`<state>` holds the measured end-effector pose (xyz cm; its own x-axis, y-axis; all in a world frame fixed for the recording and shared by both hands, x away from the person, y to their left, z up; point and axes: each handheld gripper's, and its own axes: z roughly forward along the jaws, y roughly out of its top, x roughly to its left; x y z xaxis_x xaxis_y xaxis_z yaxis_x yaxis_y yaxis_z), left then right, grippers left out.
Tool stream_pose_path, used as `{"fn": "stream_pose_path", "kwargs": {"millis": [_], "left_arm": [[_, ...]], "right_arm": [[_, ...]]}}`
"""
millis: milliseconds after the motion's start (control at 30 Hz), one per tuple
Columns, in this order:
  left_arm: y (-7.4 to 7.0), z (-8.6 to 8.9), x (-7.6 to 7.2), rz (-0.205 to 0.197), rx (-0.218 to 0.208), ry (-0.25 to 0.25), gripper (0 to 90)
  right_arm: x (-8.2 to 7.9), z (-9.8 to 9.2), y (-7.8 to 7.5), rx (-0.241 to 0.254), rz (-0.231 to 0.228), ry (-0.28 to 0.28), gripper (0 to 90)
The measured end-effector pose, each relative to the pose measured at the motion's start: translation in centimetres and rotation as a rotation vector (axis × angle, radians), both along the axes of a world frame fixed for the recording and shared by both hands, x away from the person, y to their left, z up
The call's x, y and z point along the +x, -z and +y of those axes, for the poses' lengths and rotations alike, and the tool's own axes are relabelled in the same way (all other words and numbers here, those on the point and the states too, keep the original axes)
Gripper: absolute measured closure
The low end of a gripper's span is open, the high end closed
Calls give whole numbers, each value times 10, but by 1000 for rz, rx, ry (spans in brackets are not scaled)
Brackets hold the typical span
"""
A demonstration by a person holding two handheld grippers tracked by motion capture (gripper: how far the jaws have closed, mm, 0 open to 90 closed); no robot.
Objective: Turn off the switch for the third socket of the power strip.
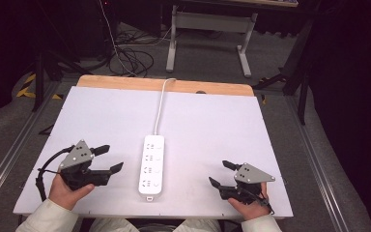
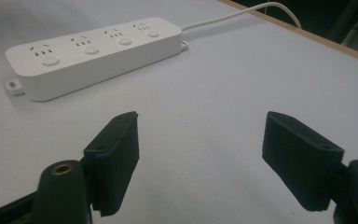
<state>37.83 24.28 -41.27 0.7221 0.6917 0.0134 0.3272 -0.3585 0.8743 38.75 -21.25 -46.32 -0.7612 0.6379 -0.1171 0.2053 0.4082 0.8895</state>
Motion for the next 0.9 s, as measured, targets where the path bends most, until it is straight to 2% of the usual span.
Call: {"fn": "stream_pose_path", "kwargs": {"millis": [400,900], "left_arm": [[-5,-31,11,11,9,47,292],[-7,-59,20,29,18,90,307]], "right_arm": [[0,0,0,-1,0,-5,279],[0,0,0,-2,-2,-10,279]]}}
